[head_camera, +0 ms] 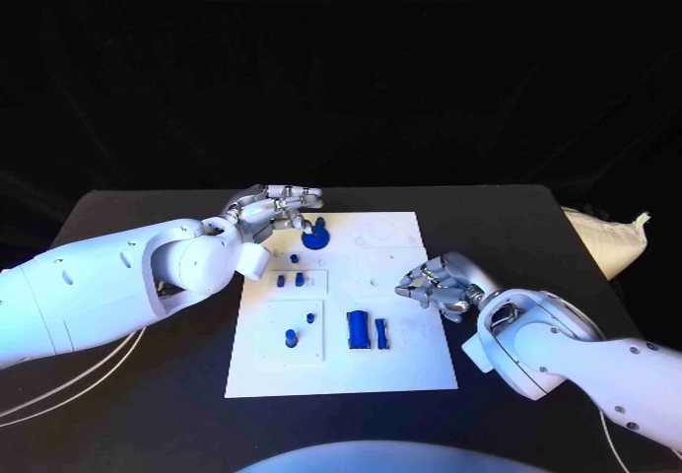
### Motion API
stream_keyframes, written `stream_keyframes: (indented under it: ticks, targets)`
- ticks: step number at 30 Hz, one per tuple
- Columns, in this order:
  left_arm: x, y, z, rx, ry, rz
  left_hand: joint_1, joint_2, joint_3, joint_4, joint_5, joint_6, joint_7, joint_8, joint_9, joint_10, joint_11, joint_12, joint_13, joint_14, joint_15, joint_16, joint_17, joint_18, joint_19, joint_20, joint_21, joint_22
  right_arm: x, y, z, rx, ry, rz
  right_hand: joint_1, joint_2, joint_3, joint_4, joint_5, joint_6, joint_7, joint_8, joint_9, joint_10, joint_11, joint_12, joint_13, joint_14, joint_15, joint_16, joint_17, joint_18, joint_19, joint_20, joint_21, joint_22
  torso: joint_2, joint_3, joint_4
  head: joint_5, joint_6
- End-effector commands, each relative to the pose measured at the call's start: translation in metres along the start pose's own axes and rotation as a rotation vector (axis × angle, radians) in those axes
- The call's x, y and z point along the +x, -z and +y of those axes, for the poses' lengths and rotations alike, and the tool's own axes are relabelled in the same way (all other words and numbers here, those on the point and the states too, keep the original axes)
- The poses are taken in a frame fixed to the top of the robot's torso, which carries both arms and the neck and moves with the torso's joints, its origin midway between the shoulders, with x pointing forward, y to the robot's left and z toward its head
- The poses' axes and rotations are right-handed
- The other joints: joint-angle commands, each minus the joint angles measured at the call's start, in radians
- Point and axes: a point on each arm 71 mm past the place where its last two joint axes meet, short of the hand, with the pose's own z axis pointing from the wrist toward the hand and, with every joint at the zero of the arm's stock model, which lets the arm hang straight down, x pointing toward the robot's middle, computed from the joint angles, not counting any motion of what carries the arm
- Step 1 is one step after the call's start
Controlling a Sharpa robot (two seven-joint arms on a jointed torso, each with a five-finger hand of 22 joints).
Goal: Assemble the parts on the task board
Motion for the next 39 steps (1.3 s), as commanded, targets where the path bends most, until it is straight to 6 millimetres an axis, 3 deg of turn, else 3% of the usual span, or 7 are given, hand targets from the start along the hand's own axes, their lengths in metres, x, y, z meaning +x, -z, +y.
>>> stream_keyframes:
  ticks: [1,20,21,24,26,27,39]
  targets:
    - [-0.004,0.000,0.003,0.020,0.002,-0.023,-0.014,0.002,-0.009,0.000,0.004,-0.007,0.002,0.008,-0.001,-0.011,0.004,0.014,-0.001,-0.066,0.008,-0.027,-0.019,0.008,-0.052,0.005,-0.030,-0.013,-0.013,-0.015,-0.005,-0.065,-0.375,-0.058,0.053,0.003,0.014,-0.028,-0.026,-0.020,0.016,-0.020,-0.011,-0.039,0.013,-0.093,-0.092,-0.048,0.014,-0.176,-0.173,0.048,-0.083,0.010,-0.169,-0.201,-0.019,-0.0048,-0.0243,0.009,0.028]
    - [-0.037,-0.004,0.028,0.095,-0.012,-0.204,-0.032,0.009,0.012,0.022,0.004,0.024,-0.011,-0.015,-0.010,0.021,0.020,-0.079,-0.011,-0.175,0.078,-0.574,-0.316,0.011,-0.267,0.096,-0.360,-0.286,-0.047,-0.075,-0.023,-0.215,-0.659,-0.151,0.140,0.004,0.085,-0.048,-0.051,-0.025,0.064,-0.050,-0.193,-0.027,0.088,-0.493,-0.732,-0.273,0.121,-1.050,-0.793,0.064,-0.234,0.114,-0.805,-0.685,-0.071,0.0067,-0.0183,0.018,0.103]
    - [-0.034,-0.005,0.030,0.035,-0.012,-0.171,-0.431,0.045,-0.132,0.002,-0.040,-0.278,-0.070,-0.059,-0.080,-0.291,-0.026,-0.138,-0.073,-0.462,0.041,-0.680,-0.356,-0.051,-0.511,0.022,-0.429,-0.434,-0.046,-0.074,-0.029,-0.129,-0.595,-0.181,-0.326,-0.069,0.151,-0.082,-0.104,-0.322,0.011,-0.111,-0.259,-0.372,0.051,-0.558,-0.788,-0.627,0.057,-1.095,-0.894,0.006,-0.555,0.063,-0.896,-0.748,-0.069,-0.0009,-0.0230,0.015,0.095]
    - [-0.033,-0.005,0.030,0.037,-0.015,-0.175,-0.497,0.050,-0.150,0.002,-0.044,-0.320,-0.077,-0.068,-0.080,-0.335,-0.032,-0.153,-0.073,-0.501,0.036,-0.707,-0.366,-0.051,-0.548,0.014,-0.444,-0.464,-0.046,-0.073,-0.027,-0.131,-0.599,-0.186,-0.393,-0.069,0.151,-0.086,-0.113,-0.370,0.007,-0.111,-0.273,-0.424,0.050,-0.558,-0.806,-0.684,0.057,-1.113,-0.917,0.006,-0.606,0.060,-0.920,-0.765,-0.071,0.0002,-0.0185,0.012,0.099]
    - [-0.030,-0.005,0.031,0.043,-0.021,-0.185,-0.576,0.057,-0.177,0.002,-0.052,-0.378,-0.088,-0.077,-0.080,-0.395,-0.041,-0.165,-0.073,-0.556,0.029,-0.729,-0.374,-0.054,-0.595,0.001,-0.458,-0.492,-0.046,-0.072,-0.024,-0.135,-0.609,-0.198,-0.484,-0.069,0.151,-0.160,-0.124,-0.428,-0.003,-0.111,-0.286,-0.491,-0.024,-0.558,-0.818,-0.753,0.057,-1.123,-0.938,-0.004,-0.668,0.050,-0.939,-0.778,-0.076,0.0030,-0.0078,0.006,0.106]
    - [-0.029,-0.005,0.031,0.046,-0.025,-0.190,-0.608,0.129,-0.188,0.002,-0.055,-0.403,-0.093,-0.081,-0.080,-0.420,-0.044,-0.170,-0.073,-0.580,-0.043,-0.738,-0.377,-0.063,-0.615,-0.005,-0.464,-0.504,-0.046,-0.071,-0.022,-0.138,-0.615,-0.204,-0.522,-0.069,0.151,-0.160,-0.129,-0.453,-0.008,-0.111,-0.292,-0.519,-0.024,-0.558,-0.822,-0.782,0.057,-1.127,-0.946,-0.010,-0.694,0.046,-0.947,-0.783,-0.079,0.0046,-0.0018,0.003,0.110]
    - [0.012,-0.003,0.033,0.132,-0.123,-0.320,-0.909,0.129,-0.292,0.002,-0.135,-0.626,-0.203,-0.165,-0.080,-0.652,-0.131,-0.283,-0.073,-0.794,-0.043,-0.818,-0.453,-0.095,-0.799,-0.058,-0.515,-0.614,-0.044,-0.051,0.008,-0.141,-0.700,-0.331,-0.868,-0.069,0.151,-0.160,-0.233,-0.676,-0.106,-0.111,-0.342,-0.777,-0.024,-0.558,-0.933,-1.046,0.057,-1.219,-1.022,-0.042,-0.933,-0.048,-1.016,-0.831,-0.129,0.0304,0.0973,-0.052,0.181]
